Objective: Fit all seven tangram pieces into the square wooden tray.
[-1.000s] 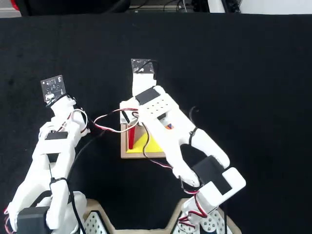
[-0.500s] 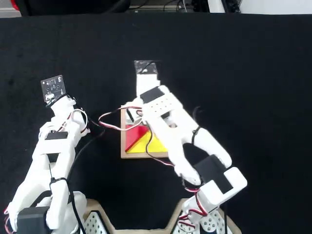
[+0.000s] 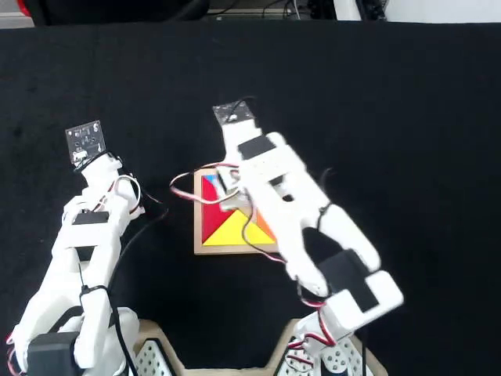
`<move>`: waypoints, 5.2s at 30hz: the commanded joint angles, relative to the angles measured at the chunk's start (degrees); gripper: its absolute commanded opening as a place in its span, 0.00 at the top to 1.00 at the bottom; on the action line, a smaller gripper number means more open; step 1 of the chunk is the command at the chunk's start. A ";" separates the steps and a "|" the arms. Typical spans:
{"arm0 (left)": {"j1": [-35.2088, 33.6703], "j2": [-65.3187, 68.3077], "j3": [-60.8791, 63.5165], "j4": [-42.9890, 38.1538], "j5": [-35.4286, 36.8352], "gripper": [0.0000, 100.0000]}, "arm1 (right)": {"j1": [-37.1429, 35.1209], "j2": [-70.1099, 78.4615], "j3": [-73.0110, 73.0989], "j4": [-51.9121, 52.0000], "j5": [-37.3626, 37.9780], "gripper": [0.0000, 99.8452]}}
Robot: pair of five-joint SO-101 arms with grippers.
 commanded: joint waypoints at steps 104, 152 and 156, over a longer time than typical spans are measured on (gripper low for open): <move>-0.92 -78.68 30.64 56.44 -16.70 0.94 | 19.60 -111.16 78.90 2.55 14.24 0.99; -0.92 -78.68 30.64 56.44 -16.70 0.94 | 19.34 -111.60 78.90 2.73 14.51 0.99; -0.92 -78.68 30.64 56.44 -16.70 0.94 | 19.34 -111.60 78.90 2.73 14.51 0.99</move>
